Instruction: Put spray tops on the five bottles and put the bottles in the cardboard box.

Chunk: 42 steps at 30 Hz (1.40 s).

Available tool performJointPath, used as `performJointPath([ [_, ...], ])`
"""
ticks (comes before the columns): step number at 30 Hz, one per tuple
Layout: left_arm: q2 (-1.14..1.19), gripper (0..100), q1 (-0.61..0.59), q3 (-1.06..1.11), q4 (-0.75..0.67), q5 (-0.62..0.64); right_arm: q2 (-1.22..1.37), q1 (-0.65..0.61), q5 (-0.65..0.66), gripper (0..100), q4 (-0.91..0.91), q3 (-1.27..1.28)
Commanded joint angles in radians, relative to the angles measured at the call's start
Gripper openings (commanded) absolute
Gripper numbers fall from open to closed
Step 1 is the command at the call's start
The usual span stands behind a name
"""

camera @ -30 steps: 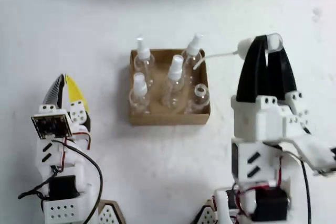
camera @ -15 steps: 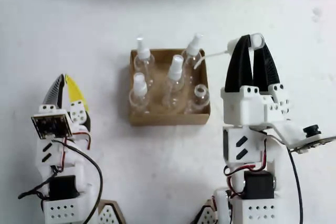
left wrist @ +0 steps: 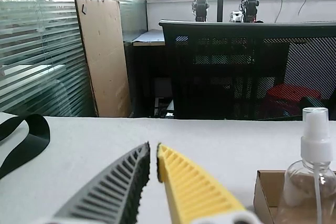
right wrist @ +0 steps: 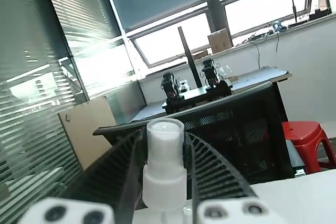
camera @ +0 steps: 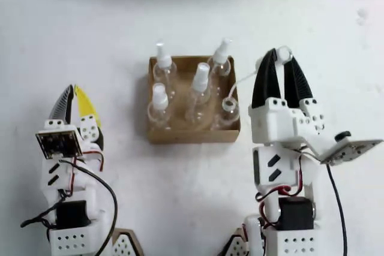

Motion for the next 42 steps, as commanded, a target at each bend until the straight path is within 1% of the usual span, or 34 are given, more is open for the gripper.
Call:
performJointPath([
  [1, -0.015, 3, 0.008, -0.017, -0.032, -0.011, -0.010, -0.013, 0.014, 1.6, -0.015, -0.029],
  [4, -0.015, 3, 0.008, -0.017, -0.032, -0.011, -0.008, -0.012, 0.017, 1.6, -0.045, -0.028],
  [7, -0.015, 3, 0.008, -0.017, -0.032, -0.011, 0.002, -0.015, 0.081, 1.6, -0.048, -0.028],
  [10, -0.015, 3, 0.008, -0.017, -0.032, -0.011, 0.062, -0.012, 0.107, 1.6, -0.048, -0.028],
  [13, -0.015, 3, 0.008, -0.017, -0.032, -0.011, 0.124, -0.013, 0.104, 1.6, -0.061, -0.029],
  [18, -0.015, 3, 0.007, -0.017, -0.032, -0.011, 0.185, -0.019, 0.104, 1.6, -0.148, -0.029],
  [26, -0.015, 3, 0.008, -0.017, -0.032, -0.011, 0.255, -0.013, 0.107, 1.6, -0.145, -0.018],
  [31, -0.015, 3, 0.008, -0.017, -0.032, -0.011, 0.251, -0.022, 0.110, 1.6, -0.151, 0.040],
  [37, -0.015, 3, 0.010, -0.017, -0.032, -0.011, 0.246, -0.016, 0.110, 1.6, -0.157, 0.025],
  [42, -0.015, 3, 0.010, -0.017, -0.032, -0.011, 0.211, -0.024, 0.110, 1.6, -0.099, 0.021],
])
